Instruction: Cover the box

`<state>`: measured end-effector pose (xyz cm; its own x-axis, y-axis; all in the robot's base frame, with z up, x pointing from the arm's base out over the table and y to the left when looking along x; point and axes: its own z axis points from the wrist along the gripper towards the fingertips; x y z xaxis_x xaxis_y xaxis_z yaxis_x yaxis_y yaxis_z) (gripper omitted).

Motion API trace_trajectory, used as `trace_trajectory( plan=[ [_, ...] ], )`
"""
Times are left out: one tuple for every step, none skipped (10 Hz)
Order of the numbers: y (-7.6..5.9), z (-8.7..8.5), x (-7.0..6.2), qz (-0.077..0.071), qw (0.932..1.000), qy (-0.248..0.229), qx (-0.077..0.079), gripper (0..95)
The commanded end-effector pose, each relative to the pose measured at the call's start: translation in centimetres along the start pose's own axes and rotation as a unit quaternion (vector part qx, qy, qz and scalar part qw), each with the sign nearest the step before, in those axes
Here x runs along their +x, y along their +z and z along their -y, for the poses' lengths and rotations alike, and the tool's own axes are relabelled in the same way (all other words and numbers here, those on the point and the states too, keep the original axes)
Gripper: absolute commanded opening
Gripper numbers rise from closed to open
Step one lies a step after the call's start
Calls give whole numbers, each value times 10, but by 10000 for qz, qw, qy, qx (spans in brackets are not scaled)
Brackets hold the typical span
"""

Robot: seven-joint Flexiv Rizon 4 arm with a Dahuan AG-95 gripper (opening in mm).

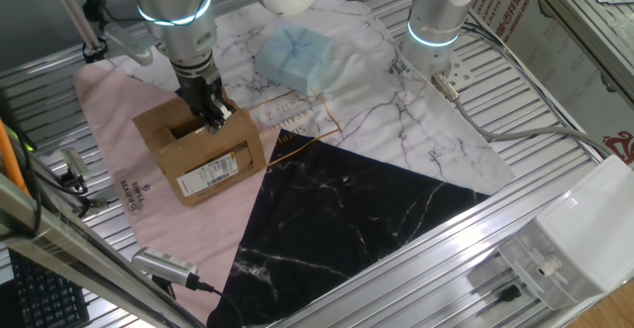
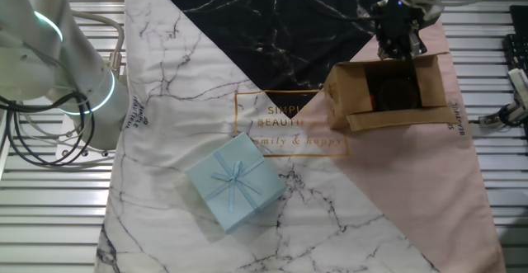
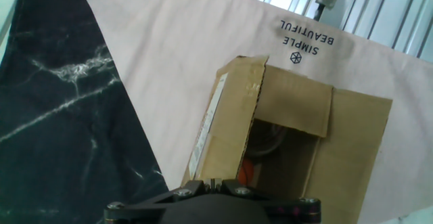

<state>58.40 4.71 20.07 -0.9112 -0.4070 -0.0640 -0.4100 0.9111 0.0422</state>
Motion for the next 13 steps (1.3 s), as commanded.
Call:
trace_trajectory(
  plan=[
    [-1,0,1,-12,10000,-7,4,0],
    [0,1,1,-6,10000,-22,3,0],
    [1,2,1,-6,10000,-30,3,0],
    [2,2,2,3,10000,-35,3,0],
    [4,3,3,19,10000,-41,1,0],
    [6,4,5,50,10000,-45,2,0],
    [8,5,6,57,10000,-47,7,0],
    [10,6,7,86,10000,-42,21,0],
    [14,7,8,128,9999,-13,5,0],
    [15,7,8,147,9999,15,-5,0],
    [20,8,5,165,9998,84,-21,0],
    [23,7,2,157,9998,148,-29,0],
    [26,6,-1,129,9997,209,-51,0]
  ],
)
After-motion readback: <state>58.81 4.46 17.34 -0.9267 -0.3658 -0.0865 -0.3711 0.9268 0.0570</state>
